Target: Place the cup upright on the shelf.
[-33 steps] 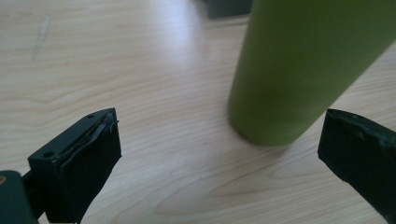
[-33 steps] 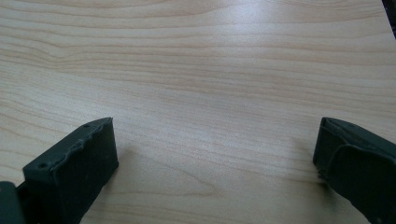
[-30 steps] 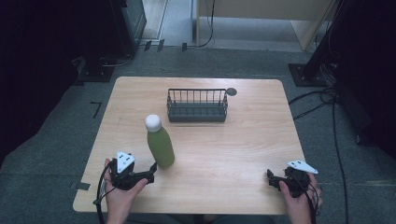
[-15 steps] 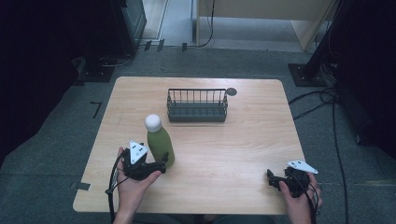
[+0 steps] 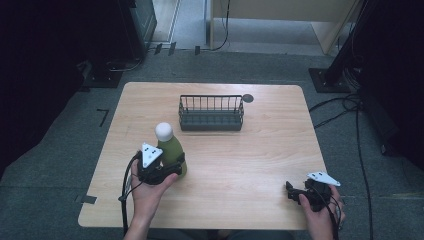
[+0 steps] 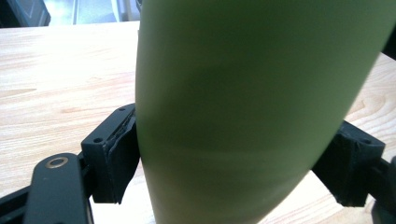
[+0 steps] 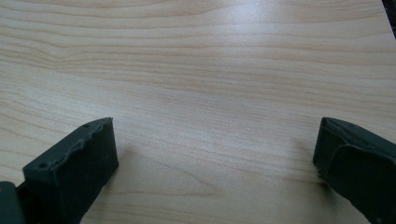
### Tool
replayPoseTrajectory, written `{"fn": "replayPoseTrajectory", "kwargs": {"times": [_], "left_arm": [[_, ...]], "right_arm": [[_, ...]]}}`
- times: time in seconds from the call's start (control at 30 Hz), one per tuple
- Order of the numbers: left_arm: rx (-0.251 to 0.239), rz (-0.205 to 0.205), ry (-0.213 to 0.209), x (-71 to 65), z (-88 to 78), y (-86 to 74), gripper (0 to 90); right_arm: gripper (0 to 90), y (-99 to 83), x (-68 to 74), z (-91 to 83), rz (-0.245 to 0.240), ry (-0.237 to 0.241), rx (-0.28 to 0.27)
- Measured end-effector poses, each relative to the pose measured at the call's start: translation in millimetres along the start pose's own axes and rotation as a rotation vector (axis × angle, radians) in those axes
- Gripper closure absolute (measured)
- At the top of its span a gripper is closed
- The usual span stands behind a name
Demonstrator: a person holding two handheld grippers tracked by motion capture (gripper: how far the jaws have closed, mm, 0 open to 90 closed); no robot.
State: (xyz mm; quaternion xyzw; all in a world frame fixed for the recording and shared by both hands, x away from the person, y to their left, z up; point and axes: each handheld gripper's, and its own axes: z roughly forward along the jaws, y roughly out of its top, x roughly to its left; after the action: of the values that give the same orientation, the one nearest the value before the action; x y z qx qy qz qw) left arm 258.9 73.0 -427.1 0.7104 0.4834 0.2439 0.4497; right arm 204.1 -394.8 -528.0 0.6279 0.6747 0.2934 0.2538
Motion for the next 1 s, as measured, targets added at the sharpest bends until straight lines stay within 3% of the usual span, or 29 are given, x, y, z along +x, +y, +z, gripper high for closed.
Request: {"fn": "replayPoseTrajectory", "kwargs": {"times": [0.17, 0.3, 0.47, 0.63, 1.0], "left_arm": [[0.007, 0.034, 0.006, 1.0, -0.2, 4.1, 20.8], [0.014, 0.026, 0.003, 3.7, 0.6, 7.0, 21.5], [0.008, 0.011, -0.037, 4.4, 3.7, 11.6, 21.7], [-0.003, 0.037, -0.04, 0.4, 9.6, 20.9, 21.8], [-0.086, 0.069, -0.048, -9.9, 22.4, 46.2, 21.9]], "right_arm": [[0.0, 0.0, 0.0, 0.0, 0.0, 0.0, 0.0], [0.0, 0.0, 0.0, 0.0, 0.0, 0.0, 0.0], [0.0, 0.0, 0.0, 0.0, 0.0, 0.0, 0.0], [0.0, 0.0, 0.0, 0.0, 0.0, 0.0, 0.0], [0.0, 0.0, 0.0, 0.0, 0.001, 0.0, 0.0]]}}
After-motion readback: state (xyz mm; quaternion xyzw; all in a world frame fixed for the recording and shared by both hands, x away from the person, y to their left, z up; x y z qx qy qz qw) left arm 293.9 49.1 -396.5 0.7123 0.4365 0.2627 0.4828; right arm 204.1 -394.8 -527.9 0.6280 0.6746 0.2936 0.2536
